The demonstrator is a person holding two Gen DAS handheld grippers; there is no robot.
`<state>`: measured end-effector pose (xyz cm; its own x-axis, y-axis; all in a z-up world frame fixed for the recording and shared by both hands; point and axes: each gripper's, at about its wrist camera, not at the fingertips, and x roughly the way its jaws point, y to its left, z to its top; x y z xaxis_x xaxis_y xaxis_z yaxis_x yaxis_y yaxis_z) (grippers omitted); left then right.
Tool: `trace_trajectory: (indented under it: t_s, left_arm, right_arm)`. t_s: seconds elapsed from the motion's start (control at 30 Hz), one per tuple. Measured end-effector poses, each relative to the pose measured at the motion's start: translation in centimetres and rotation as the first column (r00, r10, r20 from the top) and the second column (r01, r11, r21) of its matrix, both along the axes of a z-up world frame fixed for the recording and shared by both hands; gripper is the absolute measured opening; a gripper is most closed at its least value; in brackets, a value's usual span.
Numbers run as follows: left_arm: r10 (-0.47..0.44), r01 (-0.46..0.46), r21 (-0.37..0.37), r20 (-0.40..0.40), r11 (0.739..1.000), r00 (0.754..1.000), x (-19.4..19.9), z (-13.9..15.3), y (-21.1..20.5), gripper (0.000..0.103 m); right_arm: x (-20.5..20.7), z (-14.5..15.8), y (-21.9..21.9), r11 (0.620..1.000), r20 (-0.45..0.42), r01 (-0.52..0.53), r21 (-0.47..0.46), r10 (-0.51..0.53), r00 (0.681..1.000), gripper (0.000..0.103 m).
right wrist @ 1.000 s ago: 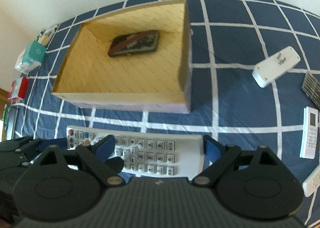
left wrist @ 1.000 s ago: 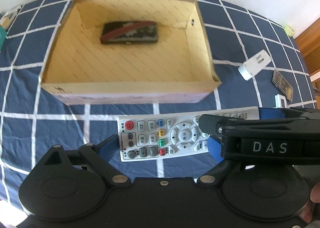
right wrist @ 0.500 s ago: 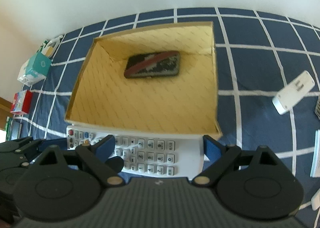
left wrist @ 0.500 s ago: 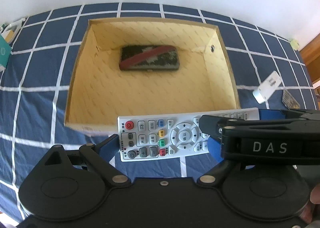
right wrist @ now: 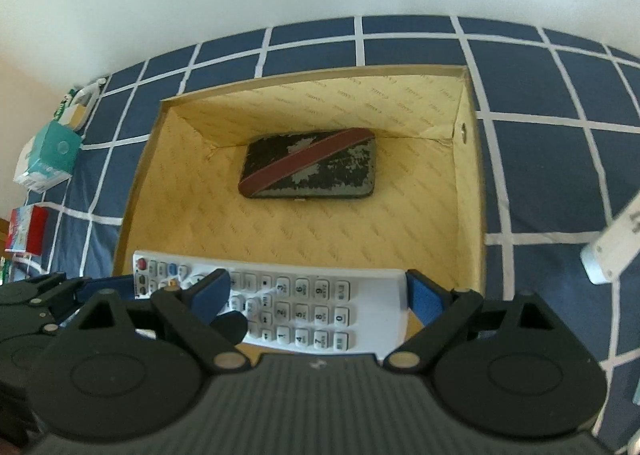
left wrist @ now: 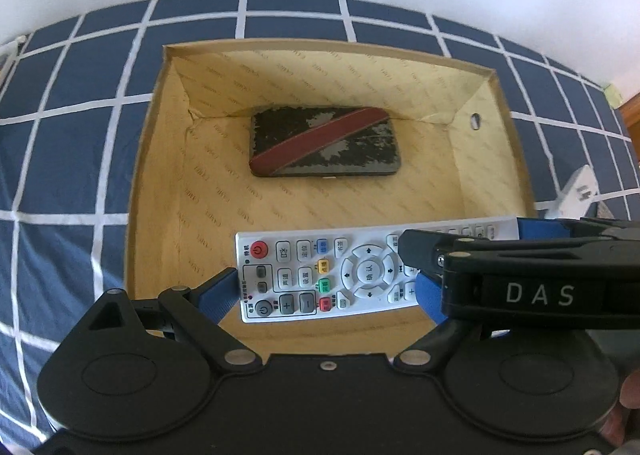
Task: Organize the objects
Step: 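Carry the white TV remote with the right gripper over the box, then lower the TV remote into the box beside the phone case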
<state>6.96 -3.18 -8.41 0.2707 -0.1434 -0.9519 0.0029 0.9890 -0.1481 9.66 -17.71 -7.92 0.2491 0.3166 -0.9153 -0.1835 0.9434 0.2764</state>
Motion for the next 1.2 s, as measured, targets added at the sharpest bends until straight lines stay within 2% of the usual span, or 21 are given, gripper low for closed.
trace_trajectory:
  t_s: [0.33,0.53,1.2]
  left_arm:
    - [-0.021,0.018,-0.031,-0.077,0.999,0.997,4.4,-4.8,1.1,0.093]
    - [-0.025,0.020,-0.038,-0.111,0.999,0.994,6.1,-6.6,1.6,0.093]
    - [-0.038,0.028,-0.060,-0.168,0.998,0.985,8.6,-9.8,2.3,0.093]
  right_arm:
    - [4.3,-4.8,1.0,0.999,-0.072,0.016,-0.033,-0.019,0.997,0.093]
    - [6.0,-7.1,1.4,0.999,-0.110,0.014,-0.042,-0.018,0.994,0.093]
    - [8.9,-10.5,2.1,0.998,-0.171,0.017,-0.066,-0.028,0.985,0.093]
